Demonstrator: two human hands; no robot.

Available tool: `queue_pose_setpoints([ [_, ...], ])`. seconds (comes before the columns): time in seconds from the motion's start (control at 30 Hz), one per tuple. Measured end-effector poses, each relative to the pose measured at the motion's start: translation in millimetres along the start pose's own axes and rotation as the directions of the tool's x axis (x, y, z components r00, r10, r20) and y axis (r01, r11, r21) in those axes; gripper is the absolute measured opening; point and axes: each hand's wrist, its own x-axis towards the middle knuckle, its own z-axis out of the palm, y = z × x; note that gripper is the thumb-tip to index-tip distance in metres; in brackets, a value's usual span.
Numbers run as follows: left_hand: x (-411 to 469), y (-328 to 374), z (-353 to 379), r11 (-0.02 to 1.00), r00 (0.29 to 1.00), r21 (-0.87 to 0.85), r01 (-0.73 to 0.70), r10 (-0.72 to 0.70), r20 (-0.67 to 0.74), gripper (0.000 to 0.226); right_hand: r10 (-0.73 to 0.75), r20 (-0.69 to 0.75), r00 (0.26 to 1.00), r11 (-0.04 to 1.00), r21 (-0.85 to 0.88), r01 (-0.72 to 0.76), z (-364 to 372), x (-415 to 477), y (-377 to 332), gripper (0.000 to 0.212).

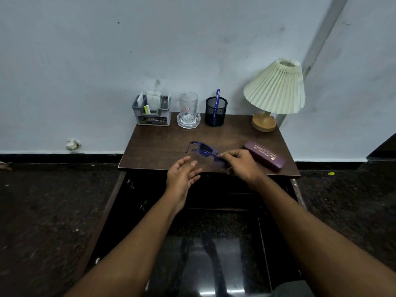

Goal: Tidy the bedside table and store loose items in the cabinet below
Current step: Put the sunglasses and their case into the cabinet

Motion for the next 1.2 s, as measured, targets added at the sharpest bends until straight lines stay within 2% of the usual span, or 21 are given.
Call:
queue_pose_setpoints([
  [0.1,5,4,-2,0.997,0.999,-0.082,-0.004,0.007,0.037,0.041,0.012,0.083,0.996,1.0,0.018,-0.014,19,-4,7,0.021],
  [0.37,14,0,-6,0.995,0.992,0.081,-0.054,0.063,-0.107,0.029,0.059,0.137,0.989,0.995,0.077,-0.07,30,-12,9,0.024],
  [0.6,13,-2,-2,0.995,0.978,0.012,-0.095,0.096,-0.184,0.022,0.053,0.037,0.998,0.94,0.336,-0.062,39,-21,11,0.021],
  [0.73,11,-2,0,0.994,0.971,-0.043,-0.096,0.084,-0.222,0.022,0.077,0.051,0.996,0.87,0.485,-0.092,47,-26,14,0.023],
  [1.0,4,-8,3,0.995,0.984,0.048,-0.09,0.096,-0.151,0.027,0.147,0.025,0.989,0.755,0.643,-0.128,52,-25,23,0.03],
  [1.2,4,-8,4,0.996,0.988,0.049,-0.073,0.079,-0.132,0.022,0.176,0.012,0.984,0.727,0.673,-0.138,44,-22,18,0.043],
])
